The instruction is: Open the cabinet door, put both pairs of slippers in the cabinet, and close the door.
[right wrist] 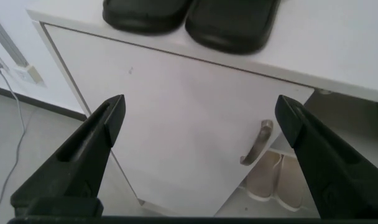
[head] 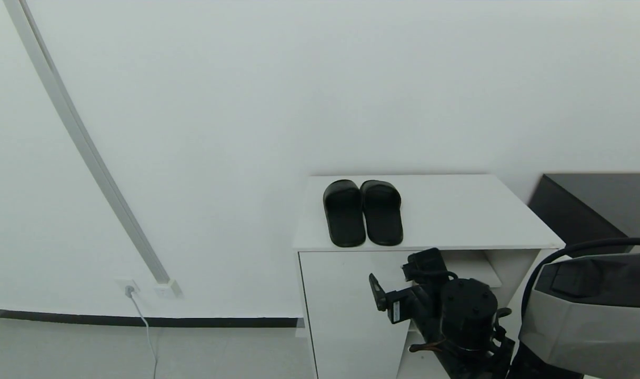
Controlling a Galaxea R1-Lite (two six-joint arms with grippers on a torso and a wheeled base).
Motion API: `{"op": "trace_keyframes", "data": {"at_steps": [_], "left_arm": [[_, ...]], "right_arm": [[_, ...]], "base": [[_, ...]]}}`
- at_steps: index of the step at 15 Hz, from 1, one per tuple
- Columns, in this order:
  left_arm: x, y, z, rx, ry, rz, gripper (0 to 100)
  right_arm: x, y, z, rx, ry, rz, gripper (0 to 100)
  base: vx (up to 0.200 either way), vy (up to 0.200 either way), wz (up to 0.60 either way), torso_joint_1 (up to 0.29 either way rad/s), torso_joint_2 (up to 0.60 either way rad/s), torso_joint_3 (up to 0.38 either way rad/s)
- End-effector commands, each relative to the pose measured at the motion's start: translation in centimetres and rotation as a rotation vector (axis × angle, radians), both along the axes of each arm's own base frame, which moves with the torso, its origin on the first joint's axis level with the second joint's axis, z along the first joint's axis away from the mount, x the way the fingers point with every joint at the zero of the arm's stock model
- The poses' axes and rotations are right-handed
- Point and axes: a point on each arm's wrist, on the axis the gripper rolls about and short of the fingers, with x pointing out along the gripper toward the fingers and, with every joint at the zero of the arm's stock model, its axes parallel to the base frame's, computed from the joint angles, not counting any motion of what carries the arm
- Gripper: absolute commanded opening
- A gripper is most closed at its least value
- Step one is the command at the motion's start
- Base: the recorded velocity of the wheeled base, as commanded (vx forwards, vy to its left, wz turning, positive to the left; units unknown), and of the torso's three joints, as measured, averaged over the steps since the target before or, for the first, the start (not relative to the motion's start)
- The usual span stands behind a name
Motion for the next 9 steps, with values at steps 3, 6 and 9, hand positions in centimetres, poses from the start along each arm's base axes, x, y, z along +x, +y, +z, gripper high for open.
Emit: {"op": "trace_keyframes", "data": {"at_steps": [3, 6, 9], "left_arm": [[0.0, 0.0, 0.0, -0.002, 0.002, 0.003, 0], [0.0, 0.0, 0.0, -0.002, 0.002, 0.014, 0], [0.0, 0.0, 0.0, 0.002, 0.001, 0.012, 0]], "right_arm": [[0.0, -0.1, -0.1, -0.003, 0.002, -0.003, 100], [0.2, -0.8, -0.2, -0.002, 0.014, -0.020, 100], [0.2, -0.6, 1.6, -0.011, -0.030, -0.045, 100]], "base": [[0.000, 0.000, 0.00, 0.173, -0.38, -0.204], [0.000, 0.000, 0.00, 0.129, -0.27, -0.152], [0.000, 0.000, 0.00, 0.000, 0.00, 0.000]]}}
